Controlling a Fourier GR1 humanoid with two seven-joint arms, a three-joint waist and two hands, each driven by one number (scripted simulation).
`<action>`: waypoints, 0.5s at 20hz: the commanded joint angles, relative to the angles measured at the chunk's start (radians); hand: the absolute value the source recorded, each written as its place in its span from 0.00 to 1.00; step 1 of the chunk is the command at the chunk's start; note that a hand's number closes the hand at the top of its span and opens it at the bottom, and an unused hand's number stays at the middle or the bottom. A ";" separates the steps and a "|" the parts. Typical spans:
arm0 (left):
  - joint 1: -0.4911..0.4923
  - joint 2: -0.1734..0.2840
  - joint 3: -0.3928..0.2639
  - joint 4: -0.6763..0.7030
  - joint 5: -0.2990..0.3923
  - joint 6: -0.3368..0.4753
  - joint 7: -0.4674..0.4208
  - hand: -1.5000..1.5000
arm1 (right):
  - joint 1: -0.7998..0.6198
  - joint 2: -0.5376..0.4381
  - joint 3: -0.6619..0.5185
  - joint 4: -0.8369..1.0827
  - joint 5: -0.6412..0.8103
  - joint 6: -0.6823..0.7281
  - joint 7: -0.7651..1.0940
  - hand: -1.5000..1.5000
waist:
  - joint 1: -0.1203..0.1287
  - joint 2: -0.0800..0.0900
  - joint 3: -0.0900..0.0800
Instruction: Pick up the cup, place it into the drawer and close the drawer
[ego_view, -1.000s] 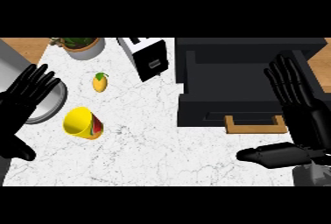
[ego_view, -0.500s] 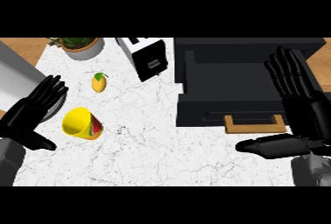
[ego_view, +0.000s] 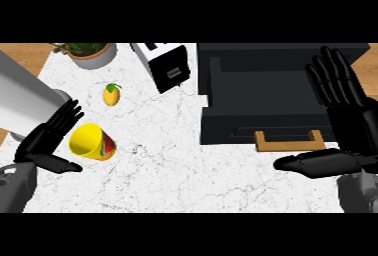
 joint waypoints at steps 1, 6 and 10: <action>-0.024 0.050 -0.010 0.140 -0.059 -0.085 -0.194 0.00 | -0.006 0.000 0.012 -0.027 -0.005 0.007 0.029 0.00 | -0.010 0.003 -0.002; -0.064 0.012 -0.030 0.202 -0.083 -0.042 -0.226 0.00 | 0.004 0.019 0.014 -0.029 0.015 -0.016 0.011 0.00 | -0.016 0.004 -0.002; -0.016 -0.038 -0.051 0.215 -0.109 0.023 -0.328 0.00 | -0.063 0.010 0.013 -0.013 0.010 -0.025 0.068 0.00 | -0.017 0.009 -0.005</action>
